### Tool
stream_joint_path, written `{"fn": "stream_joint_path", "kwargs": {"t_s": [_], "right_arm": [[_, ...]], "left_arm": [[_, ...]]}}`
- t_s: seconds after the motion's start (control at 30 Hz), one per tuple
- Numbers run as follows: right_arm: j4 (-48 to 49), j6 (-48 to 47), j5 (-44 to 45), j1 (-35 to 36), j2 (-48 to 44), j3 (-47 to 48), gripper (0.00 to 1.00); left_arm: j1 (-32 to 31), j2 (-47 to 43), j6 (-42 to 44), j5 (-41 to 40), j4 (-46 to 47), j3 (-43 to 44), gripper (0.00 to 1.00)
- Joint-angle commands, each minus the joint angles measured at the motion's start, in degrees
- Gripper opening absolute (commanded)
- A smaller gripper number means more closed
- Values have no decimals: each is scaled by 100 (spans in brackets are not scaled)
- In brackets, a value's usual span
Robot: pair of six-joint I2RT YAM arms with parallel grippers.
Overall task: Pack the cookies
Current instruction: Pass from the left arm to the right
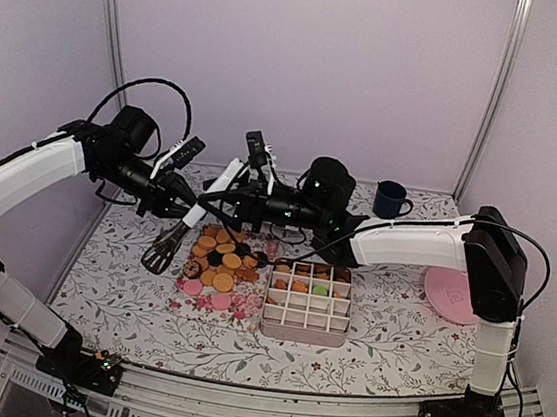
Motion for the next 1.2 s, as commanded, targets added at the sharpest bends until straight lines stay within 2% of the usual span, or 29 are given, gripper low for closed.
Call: {"fn": "stream_joint_path", "kwargs": {"t_s": [0.0, 0.37, 0.47, 0.73, 0.93, 1.17], "right_arm": [[850, 636, -330, -150, 143, 12, 66], [543, 845, -1062, -185, 301, 114, 64], [528, 886, -1029, -178, 345, 70, 64], [419, 748, -796, -139, 315, 263, 56], [305, 637, -769, -55, 362, 323, 56], [220, 652, -678, -45, 375, 230, 49]], "left_arm": [[-190, -106, 38, 2, -82, -113, 0], [-190, -130, 18, -52, -82, -73, 0], [-190, -137, -4, -73, -72, -80, 0], [-190, -114, -60, -149, 2, -117, 0], [-190, -162, -389, -632, 441, -245, 0], [-194, -210, -426, -687, 450, -165, 0]]}}
